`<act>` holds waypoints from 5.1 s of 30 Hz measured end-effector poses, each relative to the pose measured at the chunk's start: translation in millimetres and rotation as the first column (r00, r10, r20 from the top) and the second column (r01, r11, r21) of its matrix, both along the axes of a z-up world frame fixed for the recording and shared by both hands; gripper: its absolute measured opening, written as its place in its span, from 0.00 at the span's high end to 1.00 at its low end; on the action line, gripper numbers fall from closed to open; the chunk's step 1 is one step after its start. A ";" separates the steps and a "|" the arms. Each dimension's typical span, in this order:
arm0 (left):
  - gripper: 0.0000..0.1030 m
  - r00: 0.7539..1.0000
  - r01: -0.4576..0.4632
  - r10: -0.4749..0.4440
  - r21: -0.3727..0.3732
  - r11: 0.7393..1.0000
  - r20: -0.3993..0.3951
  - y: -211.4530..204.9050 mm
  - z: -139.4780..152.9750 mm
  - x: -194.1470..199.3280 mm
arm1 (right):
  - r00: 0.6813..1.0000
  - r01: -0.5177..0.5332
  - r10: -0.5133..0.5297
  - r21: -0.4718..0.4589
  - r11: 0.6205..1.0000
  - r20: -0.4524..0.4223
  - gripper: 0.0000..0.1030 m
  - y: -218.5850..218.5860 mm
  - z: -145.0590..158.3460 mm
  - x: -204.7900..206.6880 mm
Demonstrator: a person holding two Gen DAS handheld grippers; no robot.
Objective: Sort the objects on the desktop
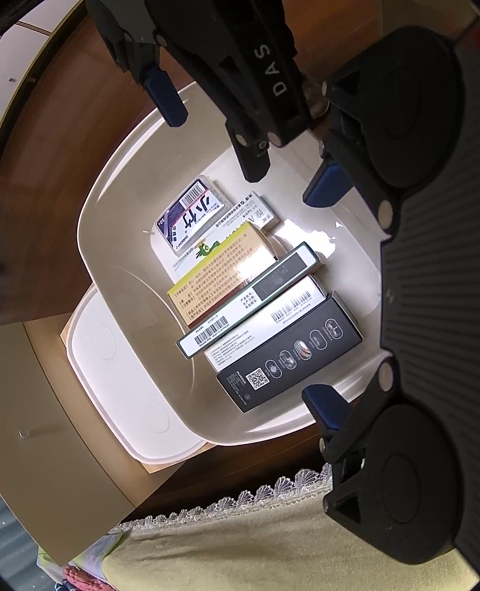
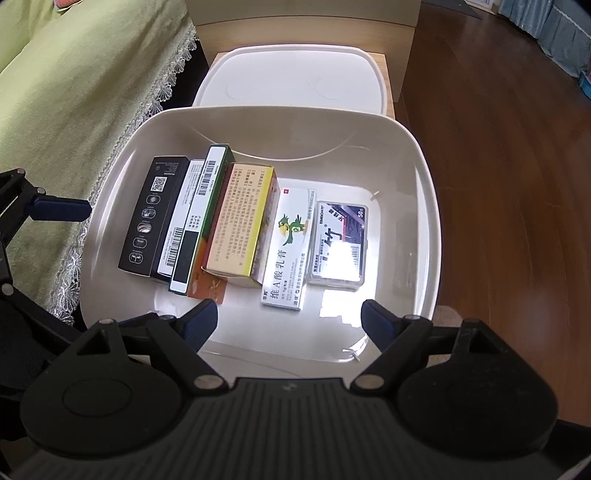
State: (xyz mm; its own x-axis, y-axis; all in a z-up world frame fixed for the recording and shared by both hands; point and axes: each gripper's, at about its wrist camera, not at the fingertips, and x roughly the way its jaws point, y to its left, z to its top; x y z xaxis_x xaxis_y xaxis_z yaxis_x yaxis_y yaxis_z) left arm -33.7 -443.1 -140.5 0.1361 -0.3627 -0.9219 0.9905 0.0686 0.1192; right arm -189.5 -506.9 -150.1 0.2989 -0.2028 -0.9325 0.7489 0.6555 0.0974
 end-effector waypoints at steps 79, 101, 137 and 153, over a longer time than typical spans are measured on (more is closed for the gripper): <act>0.00 1.000 -0.003 0.004 -0.041 0.999 0.024 1.5 9.1 16.0 | 0.999 0.026 -0.026 -0.004 1.000 0.025 0.20 -10.0 2.8 -14.8; 0.00 1.000 -0.008 0.009 -0.042 0.999 0.028 3.2 8.8 17.4 | 0.999 0.043 -0.043 -0.005 0.999 0.033 0.20 -10.2 4.2 -15.1; 0.00 0.973 -0.202 0.220 -0.208 0.957 0.065 -39.6 59.9 139.4 | 0.981 0.108 -0.091 -0.092 0.990 0.171 0.22 -111.7 56.2 -18.5; 0.00 0.983 -0.183 0.177 -0.219 0.958 -0.044 -112.9 7.3 217.0 | 0.972 0.145 -0.134 -0.042 0.989 0.191 0.22 -241.9 30.9 26.2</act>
